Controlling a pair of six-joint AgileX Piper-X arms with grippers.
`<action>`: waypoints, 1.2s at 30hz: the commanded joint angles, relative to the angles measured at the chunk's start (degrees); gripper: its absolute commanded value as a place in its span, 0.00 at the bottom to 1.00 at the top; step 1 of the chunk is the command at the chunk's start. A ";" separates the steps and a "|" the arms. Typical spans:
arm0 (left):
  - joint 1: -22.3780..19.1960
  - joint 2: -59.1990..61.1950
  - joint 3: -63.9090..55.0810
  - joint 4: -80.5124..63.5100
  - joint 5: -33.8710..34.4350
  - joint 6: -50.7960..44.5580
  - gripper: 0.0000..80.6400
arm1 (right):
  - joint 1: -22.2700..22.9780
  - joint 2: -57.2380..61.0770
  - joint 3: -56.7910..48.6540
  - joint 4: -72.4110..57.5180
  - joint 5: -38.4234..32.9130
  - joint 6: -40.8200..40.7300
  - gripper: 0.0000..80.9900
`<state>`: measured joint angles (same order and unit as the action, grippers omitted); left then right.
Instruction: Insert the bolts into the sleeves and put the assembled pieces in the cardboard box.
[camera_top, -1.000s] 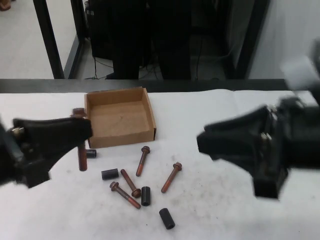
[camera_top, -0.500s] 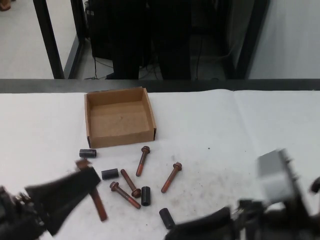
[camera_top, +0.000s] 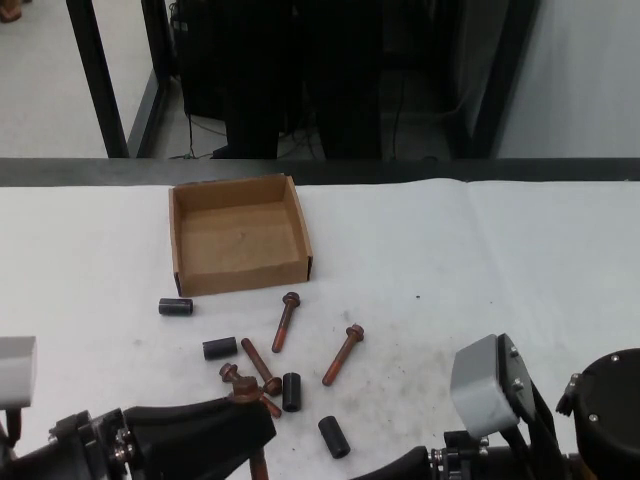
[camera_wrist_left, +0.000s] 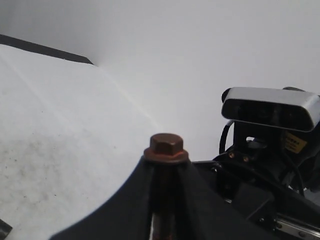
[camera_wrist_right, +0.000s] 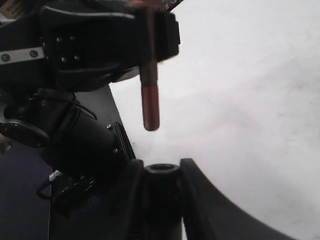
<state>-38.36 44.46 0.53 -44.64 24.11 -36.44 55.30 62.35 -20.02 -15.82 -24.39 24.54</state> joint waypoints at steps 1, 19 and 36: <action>-0.26 0.25 -0.53 -4.67 2.09 2.46 0.01 | 0.16 -0.07 -0.64 0.18 -0.38 -0.52 0.00; -0.26 3.55 -0.53 -14.40 0.35 -5.96 0.01 | 0.16 -0.07 -2.60 0.89 -0.38 -4.72 0.00; -6.17 3.55 -0.53 -14.73 -1.75 -5.75 0.01 | 0.16 -0.07 -4.55 6.51 -0.38 -23.66 0.00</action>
<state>-42.81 47.91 0.53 -56.58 22.59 -43.74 55.30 62.35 -23.37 -9.43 -24.39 2.36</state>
